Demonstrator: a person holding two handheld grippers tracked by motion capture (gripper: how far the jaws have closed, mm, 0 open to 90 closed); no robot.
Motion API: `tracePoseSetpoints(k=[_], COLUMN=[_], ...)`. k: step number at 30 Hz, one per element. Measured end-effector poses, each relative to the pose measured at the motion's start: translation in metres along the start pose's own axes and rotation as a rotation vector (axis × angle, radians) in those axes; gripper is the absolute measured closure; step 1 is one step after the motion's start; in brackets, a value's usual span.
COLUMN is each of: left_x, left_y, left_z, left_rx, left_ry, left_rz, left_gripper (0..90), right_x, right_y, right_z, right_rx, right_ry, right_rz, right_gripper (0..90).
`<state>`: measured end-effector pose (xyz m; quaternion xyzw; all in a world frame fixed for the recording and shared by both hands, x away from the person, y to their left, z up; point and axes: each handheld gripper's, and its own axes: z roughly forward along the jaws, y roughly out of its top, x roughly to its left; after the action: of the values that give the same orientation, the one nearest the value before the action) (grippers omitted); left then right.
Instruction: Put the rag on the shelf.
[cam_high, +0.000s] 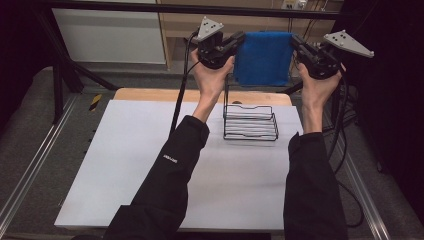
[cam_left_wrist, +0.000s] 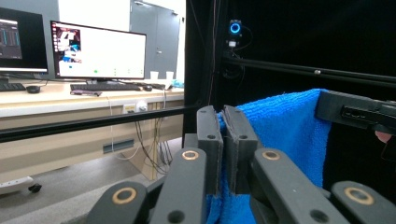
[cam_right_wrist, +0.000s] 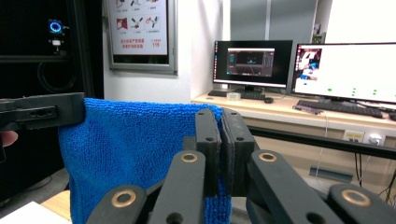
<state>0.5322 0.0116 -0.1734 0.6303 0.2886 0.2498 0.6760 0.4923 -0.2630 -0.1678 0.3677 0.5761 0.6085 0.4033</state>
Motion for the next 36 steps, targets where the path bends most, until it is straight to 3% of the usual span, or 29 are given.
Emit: tracePoseSetpoints(k=[13, 27, 36], left_x=[0.005, 0.0, -0.001], left_y=[-0.019, -0.036, -0.042], left_z=[-0.001, -0.012, -0.015], left_rx=[0.036, 0.077, 0.11], left_ry=[-0.01, -0.06, -0.086], left_rz=[0.038, 0.046, 0.054], left_gripper=[85.9, 85.9, 85.8], right_x=[-0.005, -0.003, -0.002], right_y=[-0.02, -0.044, -0.045], right_z=[0.001, -0.014, -0.023], right_rx=[0.046, 0.081, 0.105], right_ry=[0.02, 0.044, 0.061], right_rz=[0.003, 0.029, 0.024], right_gripper=[87.3, 87.2, 87.0])
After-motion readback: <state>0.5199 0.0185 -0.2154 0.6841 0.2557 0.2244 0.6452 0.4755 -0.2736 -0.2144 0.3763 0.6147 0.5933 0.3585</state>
